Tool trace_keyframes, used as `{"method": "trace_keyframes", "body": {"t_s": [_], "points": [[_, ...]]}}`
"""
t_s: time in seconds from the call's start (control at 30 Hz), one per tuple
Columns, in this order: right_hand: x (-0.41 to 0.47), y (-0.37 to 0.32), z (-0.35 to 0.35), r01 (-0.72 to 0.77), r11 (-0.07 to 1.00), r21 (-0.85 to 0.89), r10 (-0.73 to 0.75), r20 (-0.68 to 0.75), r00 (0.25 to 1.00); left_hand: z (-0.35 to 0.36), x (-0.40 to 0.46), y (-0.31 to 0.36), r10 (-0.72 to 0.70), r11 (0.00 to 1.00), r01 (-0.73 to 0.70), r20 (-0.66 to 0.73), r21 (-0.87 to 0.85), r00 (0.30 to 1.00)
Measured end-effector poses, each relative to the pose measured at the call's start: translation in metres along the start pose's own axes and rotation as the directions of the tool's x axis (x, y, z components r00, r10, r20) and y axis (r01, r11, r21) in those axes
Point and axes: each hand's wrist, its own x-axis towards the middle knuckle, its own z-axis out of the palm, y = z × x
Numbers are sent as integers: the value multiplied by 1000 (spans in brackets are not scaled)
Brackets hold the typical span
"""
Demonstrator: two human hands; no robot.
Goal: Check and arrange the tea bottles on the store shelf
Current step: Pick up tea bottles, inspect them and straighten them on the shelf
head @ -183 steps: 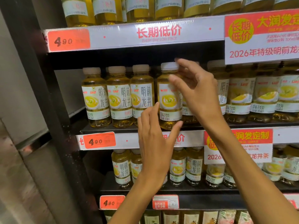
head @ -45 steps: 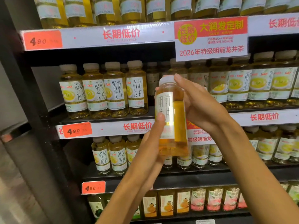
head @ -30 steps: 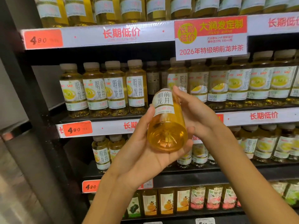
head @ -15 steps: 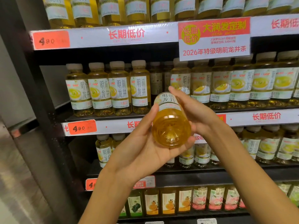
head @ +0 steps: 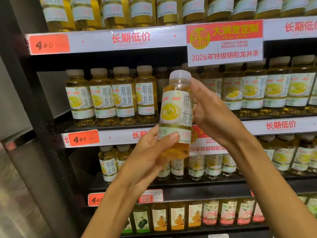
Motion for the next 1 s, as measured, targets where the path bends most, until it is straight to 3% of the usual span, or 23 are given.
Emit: {"method": "trace_keyframes", "body": {"t_s": [0.13, 0.23, 0.6, 0.7, 0.9, 1.0], "points": [[-6, -7, -5, 116, 993, 37, -117, 38, 992, -7, 6, -8, 146, 964, -133, -39, 232, 989], [-10, -12, -4, 200, 979, -44, -198, 40, 979, -15, 14, -8, 249, 884, -193, -80, 425, 965], [-23, -23, 9, 320, 934, -159, -295, 163, 942, -24, 17, -11, 396, 783, -334, -6, 525, 918], [-18, -23, 9, 294, 948, -119, -286, 85, 954, -22, 15, -12, 401, 766, -330, -10, 552, 916], [7, -8, 13, 168, 986, -24, -168, -239, 956, -13, 20, -18, 412, 753, -255, -133, 606, 901], [19, -1, 15, 130, 990, -61, -143, -311, 940, -14, 26, -21, 412, 669, -203, -130, 715, 902]]}}
